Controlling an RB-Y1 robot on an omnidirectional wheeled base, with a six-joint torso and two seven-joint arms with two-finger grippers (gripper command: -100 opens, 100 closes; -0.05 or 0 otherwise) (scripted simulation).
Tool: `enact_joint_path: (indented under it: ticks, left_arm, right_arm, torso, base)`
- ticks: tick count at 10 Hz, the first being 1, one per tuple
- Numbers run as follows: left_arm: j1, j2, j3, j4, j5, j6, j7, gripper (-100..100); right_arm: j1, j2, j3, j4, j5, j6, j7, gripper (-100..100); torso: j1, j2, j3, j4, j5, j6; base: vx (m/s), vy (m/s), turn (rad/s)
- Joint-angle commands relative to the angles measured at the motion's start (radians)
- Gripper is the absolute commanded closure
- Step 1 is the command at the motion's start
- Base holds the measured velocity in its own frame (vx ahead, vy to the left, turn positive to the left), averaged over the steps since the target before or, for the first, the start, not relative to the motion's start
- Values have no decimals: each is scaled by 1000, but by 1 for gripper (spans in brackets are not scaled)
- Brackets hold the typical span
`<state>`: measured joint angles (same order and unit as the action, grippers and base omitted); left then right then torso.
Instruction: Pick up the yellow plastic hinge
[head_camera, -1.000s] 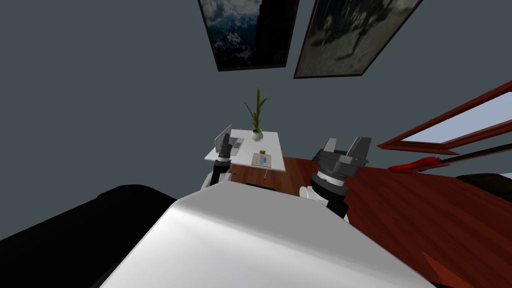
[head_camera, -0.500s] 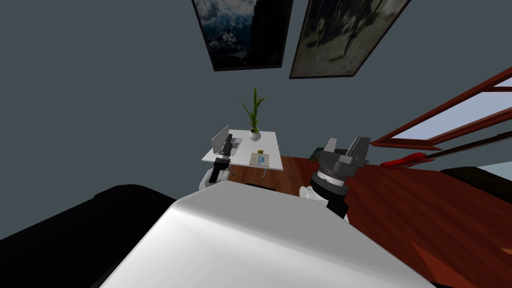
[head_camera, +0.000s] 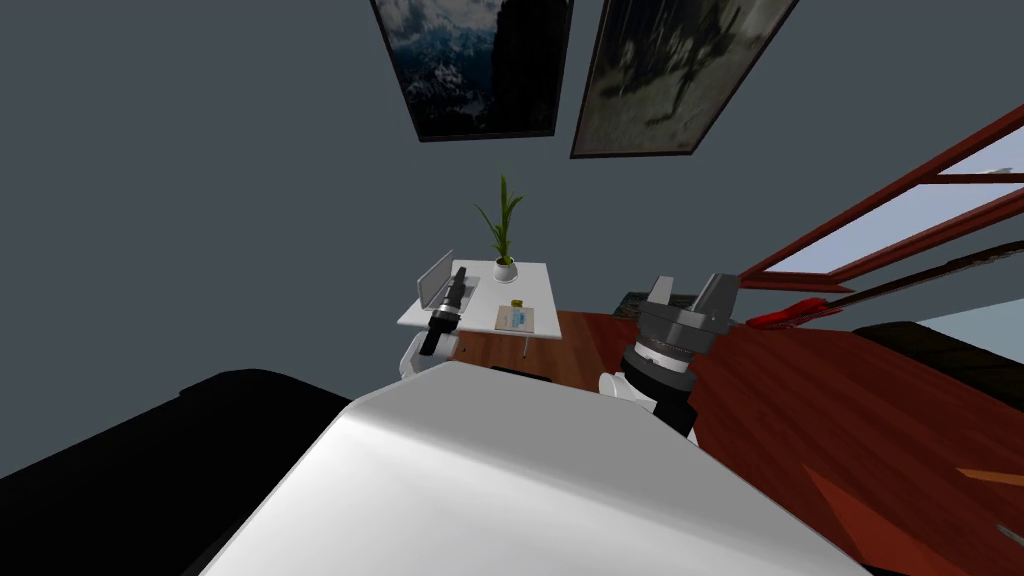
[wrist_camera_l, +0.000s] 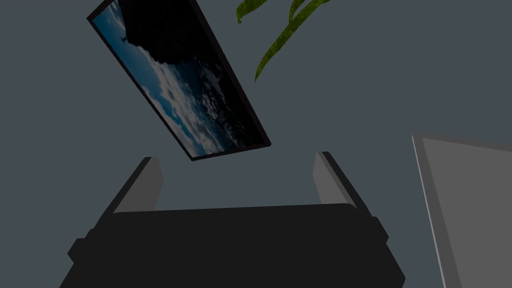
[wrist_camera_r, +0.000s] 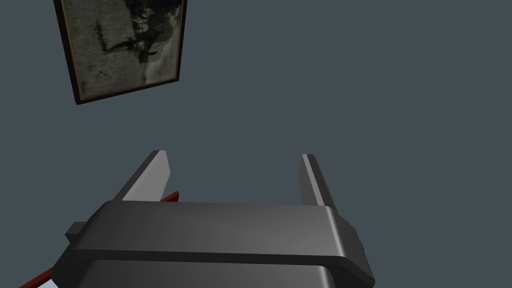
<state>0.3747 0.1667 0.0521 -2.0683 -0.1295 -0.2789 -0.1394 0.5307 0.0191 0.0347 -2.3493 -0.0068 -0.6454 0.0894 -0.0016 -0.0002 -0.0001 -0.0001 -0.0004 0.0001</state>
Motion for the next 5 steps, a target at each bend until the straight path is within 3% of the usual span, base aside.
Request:
enact_joint_path:
  ticks: [1, 4, 5]
  left_arm:
    - [-14, 2, 7, 14, -2, 34, 1, -100]
    - [-66, 9, 35, 56, -8, 125, 7, -100]
    - [-66, 9, 35, 56, -8, 130, 7, -100]
  right_arm:
    - [0, 0, 0, 0, 0, 0, 0, 0]
    - [0, 0, 0, 0, 0, 0, 0, 0]
    - [0, 0, 0, 0, 0, 0, 0, 0]
  torso:
    - [0, 0, 0, 0, 0, 0]
    - [0, 0, 0, 0, 0, 0]
    - [0, 0, 0, 0, 0, 0]
  base:
    - [-1, -20, -38]
    - [-2, -25, -66]
    - [-1, -21, -37]
